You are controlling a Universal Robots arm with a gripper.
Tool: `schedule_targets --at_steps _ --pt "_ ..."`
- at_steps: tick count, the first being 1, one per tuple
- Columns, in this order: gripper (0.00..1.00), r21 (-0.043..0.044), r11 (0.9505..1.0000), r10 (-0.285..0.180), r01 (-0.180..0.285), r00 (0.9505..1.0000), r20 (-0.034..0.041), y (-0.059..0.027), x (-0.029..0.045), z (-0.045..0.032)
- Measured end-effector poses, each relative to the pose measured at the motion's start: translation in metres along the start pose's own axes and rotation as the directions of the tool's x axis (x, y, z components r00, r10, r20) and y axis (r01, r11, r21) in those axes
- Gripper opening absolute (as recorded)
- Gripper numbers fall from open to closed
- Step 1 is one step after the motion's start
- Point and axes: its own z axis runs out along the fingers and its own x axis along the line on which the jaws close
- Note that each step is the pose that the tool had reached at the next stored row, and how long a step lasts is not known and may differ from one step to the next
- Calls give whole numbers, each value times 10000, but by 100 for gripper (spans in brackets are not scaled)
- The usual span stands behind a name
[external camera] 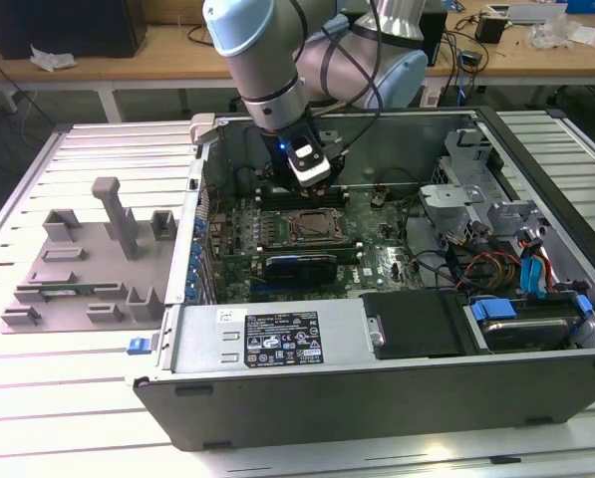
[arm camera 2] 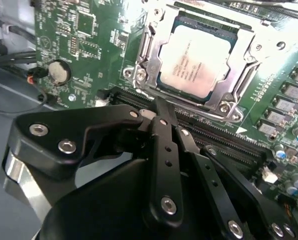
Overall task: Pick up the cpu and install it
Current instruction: 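Install the first cpu locking lever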
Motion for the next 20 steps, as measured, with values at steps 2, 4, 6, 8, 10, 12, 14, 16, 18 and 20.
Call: schedule_targets --at_steps 2,4,6,8,10,12,14,16,18,20 --pt "11 6 10000 1 -1 10000 -1 6 -14 -42" --pt "11 37 10000 -10 10 10000 0 10 -22 -66" --pt "11 111 9999 -22 22 10000 -49 11 -25 -68" --pt "11 308 9995 -38 47 9996 -297 13 -36 -66" --pt "11 523 9986 -43 76 9980 -628 15 -53 -59" --pt "11 694 9975 -27 96 9951 -987 16 -76 -53" --pt "11 742 9972 -14 100 9934 -1150 15 -97 -47" --pt "11 789 9968 4 102 9912 -1324 18 -130 -37" --pt "11 844 9964 26 105 9880 -1542 25 -180 -19" --pt "11 911 9958 58 109 9835 -1809 32 -239 1"
